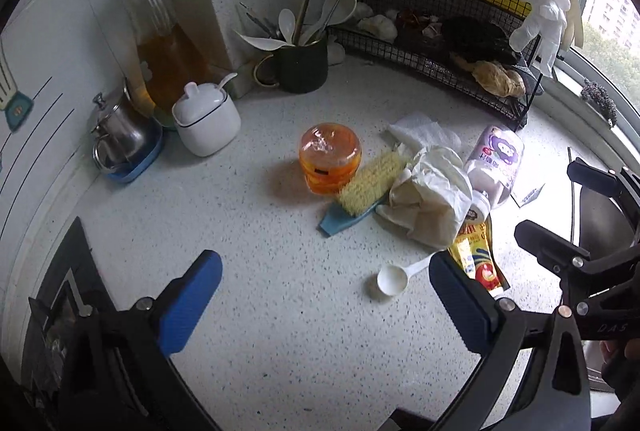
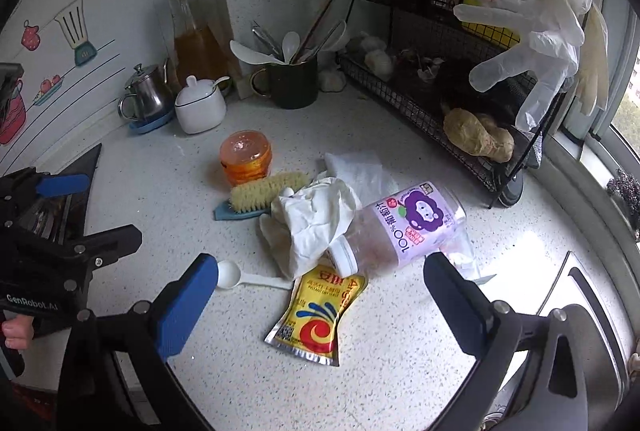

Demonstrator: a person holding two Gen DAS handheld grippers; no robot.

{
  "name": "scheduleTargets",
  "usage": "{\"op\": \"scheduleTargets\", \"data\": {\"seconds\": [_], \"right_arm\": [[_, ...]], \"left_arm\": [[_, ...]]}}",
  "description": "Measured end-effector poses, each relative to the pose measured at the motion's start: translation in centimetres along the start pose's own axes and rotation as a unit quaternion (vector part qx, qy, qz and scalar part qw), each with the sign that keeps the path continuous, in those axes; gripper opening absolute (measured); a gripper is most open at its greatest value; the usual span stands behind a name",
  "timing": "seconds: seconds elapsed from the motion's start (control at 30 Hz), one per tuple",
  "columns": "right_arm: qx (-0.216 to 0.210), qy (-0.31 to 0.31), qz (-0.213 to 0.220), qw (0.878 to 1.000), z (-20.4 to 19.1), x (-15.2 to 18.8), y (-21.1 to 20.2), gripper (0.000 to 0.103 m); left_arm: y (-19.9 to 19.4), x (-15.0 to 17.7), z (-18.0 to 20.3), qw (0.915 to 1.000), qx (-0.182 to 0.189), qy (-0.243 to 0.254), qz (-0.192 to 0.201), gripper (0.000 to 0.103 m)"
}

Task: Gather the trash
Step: 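Raise both tools back to the counter near the orange jar, then grasp the orange jar with the left gripper while the right gripper grasps the white glove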

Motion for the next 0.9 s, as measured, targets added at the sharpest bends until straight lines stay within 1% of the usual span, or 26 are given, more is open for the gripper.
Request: {"op": "scheduleTargets", "data": {"seconds": [0.17,0.37,0.53,0.63,0.73,0.77,0.83,0.9], "right_arm": [[0.010,0.016,-0.008,1.000,1.3,-1.9,2.0,0.102],[0.020,0.036,-0.028,0.999,2.8,-3.2,4.8,0.102],[0.019,0.047,-0.041,0.998,3.9,-3.9,6.7,0.102],[0.017,0.052,-0.047,0.997,4.3,-4.1,7.6,0.102],[0.013,0.061,-0.051,0.997,4.6,-4.2,8.3,0.102],[0.013,0.062,-0.054,0.997,4.6,-4.2,8.5,0.102],[0.013,0.061,-0.060,0.996,4.6,-4.1,9.0,0.102],[0.008,0.058,-0.060,0.996,4.5,-4.3,9.3,0.102]], "left_arm": [[2.9,-3.9,-0.3,0.9997,0.007,0.020,-0.011,0.103],[7.1,-7.1,-0.6,0.9986,0.014,0.040,-0.032,0.102],[10.3,-8.2,-0.1,0.9970,0.020,0.055,-0.051,0.102],[12.3,-8.3,-0.2,0.9961,0.024,0.051,-0.068,0.102],[14.0,-8.5,-0.7,0.9956,0.013,0.050,-0.077,0.100],[14.4,-8.4,-0.9,0.9956,0.012,0.045,-0.081,0.097],[15.2,-8.3,-1.3,0.9954,0.019,0.030,-0.088,0.088],[15.7,-8.1,-1.5,0.9949,0.029,0.020,-0.095,0.065]]}}
Point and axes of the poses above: each gripper's, at about its wrist camera, not at the fingertips, and y roughly the way its jaws point, z to its right, x to its underside, the point moved 10 cm from there along y, roughly the way its jaws point, and after that the axes turned 3 degrees about -z, right-handed, at the moved point
